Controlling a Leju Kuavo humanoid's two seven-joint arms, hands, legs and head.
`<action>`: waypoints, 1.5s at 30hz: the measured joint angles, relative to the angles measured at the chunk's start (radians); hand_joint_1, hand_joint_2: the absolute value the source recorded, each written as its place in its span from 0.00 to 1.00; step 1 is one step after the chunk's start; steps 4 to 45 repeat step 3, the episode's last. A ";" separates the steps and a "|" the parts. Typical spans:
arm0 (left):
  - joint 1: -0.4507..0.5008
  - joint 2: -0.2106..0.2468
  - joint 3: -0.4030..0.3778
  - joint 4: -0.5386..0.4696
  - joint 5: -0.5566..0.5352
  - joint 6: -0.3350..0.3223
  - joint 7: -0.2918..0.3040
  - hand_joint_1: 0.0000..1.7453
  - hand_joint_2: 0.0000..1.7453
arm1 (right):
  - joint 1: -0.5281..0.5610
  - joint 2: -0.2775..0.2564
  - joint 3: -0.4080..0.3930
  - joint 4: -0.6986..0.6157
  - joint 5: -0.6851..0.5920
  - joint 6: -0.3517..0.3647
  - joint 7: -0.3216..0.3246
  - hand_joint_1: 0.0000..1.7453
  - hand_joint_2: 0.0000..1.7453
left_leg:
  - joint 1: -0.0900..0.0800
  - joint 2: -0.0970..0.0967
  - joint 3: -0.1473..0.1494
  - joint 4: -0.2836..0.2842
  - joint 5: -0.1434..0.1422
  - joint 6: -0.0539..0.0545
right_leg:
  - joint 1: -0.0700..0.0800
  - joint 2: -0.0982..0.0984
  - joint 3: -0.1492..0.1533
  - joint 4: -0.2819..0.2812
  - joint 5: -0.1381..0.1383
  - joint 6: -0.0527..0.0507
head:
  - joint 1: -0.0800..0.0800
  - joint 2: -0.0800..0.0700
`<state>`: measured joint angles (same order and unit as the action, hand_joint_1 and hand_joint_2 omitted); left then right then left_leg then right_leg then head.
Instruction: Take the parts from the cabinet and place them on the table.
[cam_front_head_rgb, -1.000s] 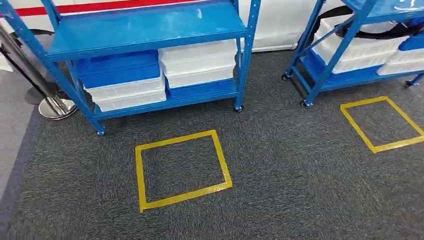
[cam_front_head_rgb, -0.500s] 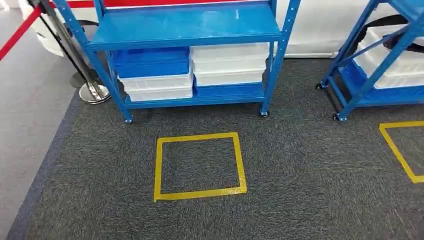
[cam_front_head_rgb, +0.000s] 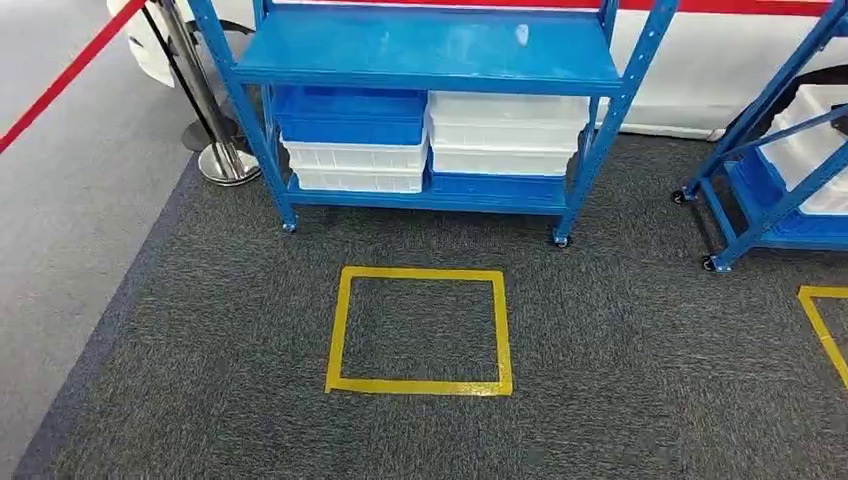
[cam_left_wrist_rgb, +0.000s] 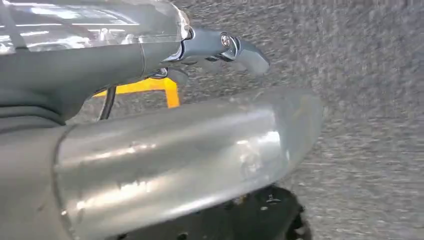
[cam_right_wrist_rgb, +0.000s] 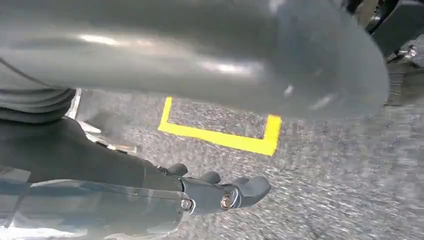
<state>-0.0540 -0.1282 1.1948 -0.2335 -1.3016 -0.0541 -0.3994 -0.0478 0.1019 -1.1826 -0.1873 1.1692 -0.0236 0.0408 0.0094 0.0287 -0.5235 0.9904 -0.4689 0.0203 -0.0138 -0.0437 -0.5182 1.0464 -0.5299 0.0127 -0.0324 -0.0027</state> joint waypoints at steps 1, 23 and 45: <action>0.000 0.000 0.000 0.000 0.000 0.000 0.000 0.00 0.00 | 0.000 0.000 -0.001 0.000 0.000 -0.002 0.000 0.00 0.00 | 0.000 -0.001 0.001 0.000 -0.001 0.003 | 0.000 0.007 -0.005 0.009 -0.005 0.000 | 0.000 0.000; -0.006 0.000 0.000 0.000 0.000 -0.001 -0.003 0.00 0.00 | 0.007 0.012 -0.009 0.000 -0.004 -0.005 0.001 0.00 0.00 | -0.001 -0.017 0.009 0.001 -0.010 0.011 | -0.003 0.039 -0.158 0.258 -0.096 0.005 | 0.000 0.000; -0.006 0.000 0.000 0.000 0.000 -0.001 -0.003 0.00 0.00 | 0.007 0.012 -0.009 0.000 -0.004 -0.005 0.001 0.00 0.00 | -0.001 -0.017 0.009 0.001 -0.010 0.011 | -0.003 0.039 -0.158 0.258 -0.096 0.005 | 0.000 0.000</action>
